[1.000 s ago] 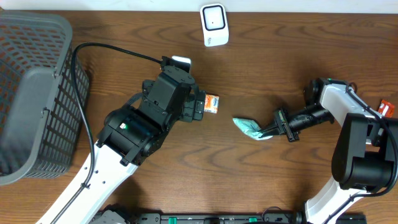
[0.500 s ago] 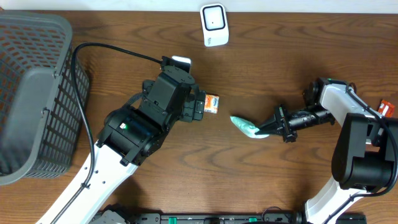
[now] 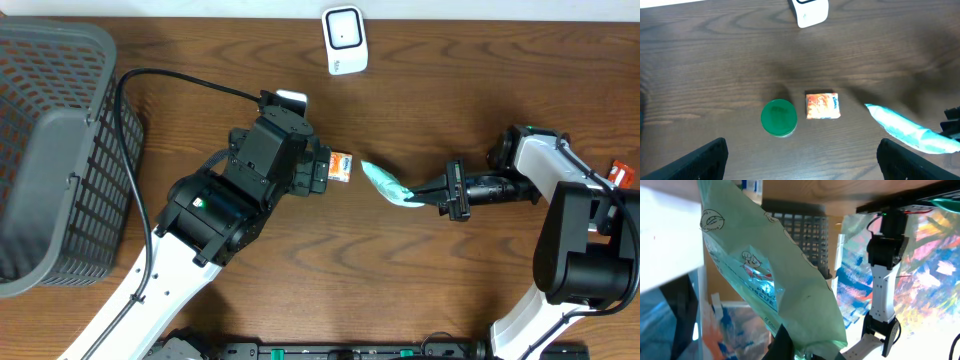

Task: Scan the item barcode
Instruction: 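Lift the wipes pack and rotate it with the right gripper, then lower the wipes pack back onto the table with the right gripper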

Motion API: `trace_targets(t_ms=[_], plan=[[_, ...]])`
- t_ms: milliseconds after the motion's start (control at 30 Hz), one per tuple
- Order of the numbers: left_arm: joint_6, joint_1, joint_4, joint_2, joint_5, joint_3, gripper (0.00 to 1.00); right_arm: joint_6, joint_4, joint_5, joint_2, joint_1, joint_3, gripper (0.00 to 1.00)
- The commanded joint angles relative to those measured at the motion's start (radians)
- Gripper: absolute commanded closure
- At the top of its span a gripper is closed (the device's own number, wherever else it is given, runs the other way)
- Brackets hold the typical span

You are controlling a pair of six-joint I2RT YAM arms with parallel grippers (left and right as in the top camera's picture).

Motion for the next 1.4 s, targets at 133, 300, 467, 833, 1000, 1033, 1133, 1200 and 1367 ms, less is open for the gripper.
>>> trace_targets(t_ms=[133, 300, 467, 833, 1000, 1033, 1133, 1200, 1367], plan=[[0.002, 0.002, -0.003, 0.004, -0.017, 0.006, 0.04, -0.152, 0.0, -0.127, 0.006, -0.008, 0.011, 0.99], [0.002, 0.002, -0.003, 0.004, -0.017, 0.006, 0.04, -0.426, 0.111, -0.254, 0.006, -0.037, 0.011, 0.99], [0.002, 0.002, -0.003, 0.004, -0.017, 0.006, 0.05, -0.587, 0.347, -0.254, 0.006, -0.074, 0.011, 0.99], [0.002, 0.002, -0.003, 0.004, -0.017, 0.006, 0.05, -0.676, 0.609, 0.227, 0.007, -0.053, 0.006, 0.99], [0.002, 0.002, -0.003, 0.004, -0.017, 0.006, 0.05, -0.676, 0.621, 0.614, 0.007, 0.026, 0.001, 0.99], [0.002, 0.002, -0.003, 0.004, -0.017, 0.006, 0.05, -0.677, 0.621, 0.686, 0.007, 0.042, 0.001, 0.99], [0.002, 0.002, -0.003, 0.004, -0.017, 0.006, 0.05, -0.686, 0.609, 0.814, 0.007, 0.079, 0.001, 0.87], [0.002, 0.002, -0.003, 0.004, -0.017, 0.006, 0.05, -0.72, 0.597, 0.906, 0.007, 0.109, 0.001, 0.59], [0.002, 0.002, -0.003, 0.004, -0.017, 0.006, 0.05, -0.8, 0.589, 0.91, 0.006, 0.151, 0.027, 0.45]])
